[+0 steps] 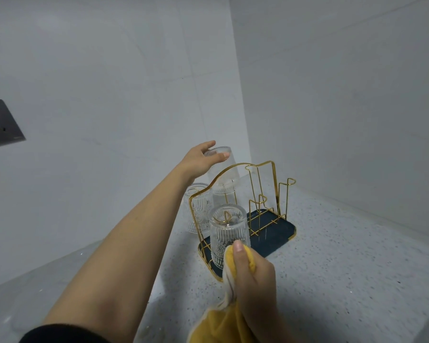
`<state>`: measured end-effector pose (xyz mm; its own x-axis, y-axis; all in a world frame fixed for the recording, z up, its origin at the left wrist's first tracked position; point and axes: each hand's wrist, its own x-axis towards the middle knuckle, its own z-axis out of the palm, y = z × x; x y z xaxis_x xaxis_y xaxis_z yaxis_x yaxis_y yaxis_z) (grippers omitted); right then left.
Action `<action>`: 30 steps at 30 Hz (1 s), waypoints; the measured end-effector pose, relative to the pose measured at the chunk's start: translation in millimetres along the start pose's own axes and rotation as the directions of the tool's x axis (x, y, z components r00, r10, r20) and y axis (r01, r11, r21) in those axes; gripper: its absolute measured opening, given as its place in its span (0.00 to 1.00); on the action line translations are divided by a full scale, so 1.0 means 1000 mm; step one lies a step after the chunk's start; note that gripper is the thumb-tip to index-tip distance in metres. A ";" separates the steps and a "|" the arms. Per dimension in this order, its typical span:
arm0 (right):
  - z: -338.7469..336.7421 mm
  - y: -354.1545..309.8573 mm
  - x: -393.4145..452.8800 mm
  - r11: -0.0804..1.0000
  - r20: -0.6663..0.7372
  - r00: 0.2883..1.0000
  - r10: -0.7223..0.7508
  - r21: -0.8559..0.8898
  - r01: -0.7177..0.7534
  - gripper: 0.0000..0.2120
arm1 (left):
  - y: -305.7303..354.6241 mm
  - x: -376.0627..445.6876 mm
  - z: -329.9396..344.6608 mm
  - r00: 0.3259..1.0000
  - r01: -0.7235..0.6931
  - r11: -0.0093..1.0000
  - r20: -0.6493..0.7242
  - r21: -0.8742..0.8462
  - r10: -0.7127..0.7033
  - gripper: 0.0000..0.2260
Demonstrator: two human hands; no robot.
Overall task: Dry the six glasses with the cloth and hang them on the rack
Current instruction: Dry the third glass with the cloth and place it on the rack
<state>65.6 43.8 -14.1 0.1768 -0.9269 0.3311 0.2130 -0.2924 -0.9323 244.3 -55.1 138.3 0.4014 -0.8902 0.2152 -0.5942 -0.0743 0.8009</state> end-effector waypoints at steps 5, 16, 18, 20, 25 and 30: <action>0.000 0.001 0.000 1.000 0.006 1.000 -0.018 0.001 0.018 0.23 | -0.017 -0.006 0.010 0.997 0.029 0.993 0.062 0.118 -0.036 0.32; 0.002 0.005 0.000 0.999 0.025 0.999 -0.030 -0.014 0.030 0.23 | -0.024 -0.003 0.014 0.975 0.045 0.947 0.194 0.319 -0.112 0.39; 0.002 0.005 0.000 0.999 0.020 0.999 -0.038 -0.012 0.038 0.24 | -0.024 -0.002 0.013 0.971 0.048 0.933 0.203 0.356 -0.127 0.41; 0.002 0.004 -0.001 0.999 0.022 0.999 -0.036 -0.010 0.036 0.24 | -0.023 -0.002 0.008 0.964 0.047 0.902 0.218 0.429 -0.154 0.41; 0.002 0.003 -0.002 1.000 0.027 0.999 -0.027 0.004 0.026 0.24 | -0.024 -0.014 -0.009 0.924 0.111 0.731 0.201 0.674 -0.325 0.33; 0.001 0.004 -0.003 1.000 0.032 0.999 0.007 -0.009 -0.007 0.24 | -0.027 -0.025 -0.015 0.928 0.154 0.771 0.179 0.618 -0.328 0.33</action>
<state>67.1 46.1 -18.2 0.2090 -0.9210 0.3287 0.2034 -0.2878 -0.9358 260.6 -24.2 119.3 0.4428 -0.8817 -0.1628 -0.8270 -0.4718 0.3058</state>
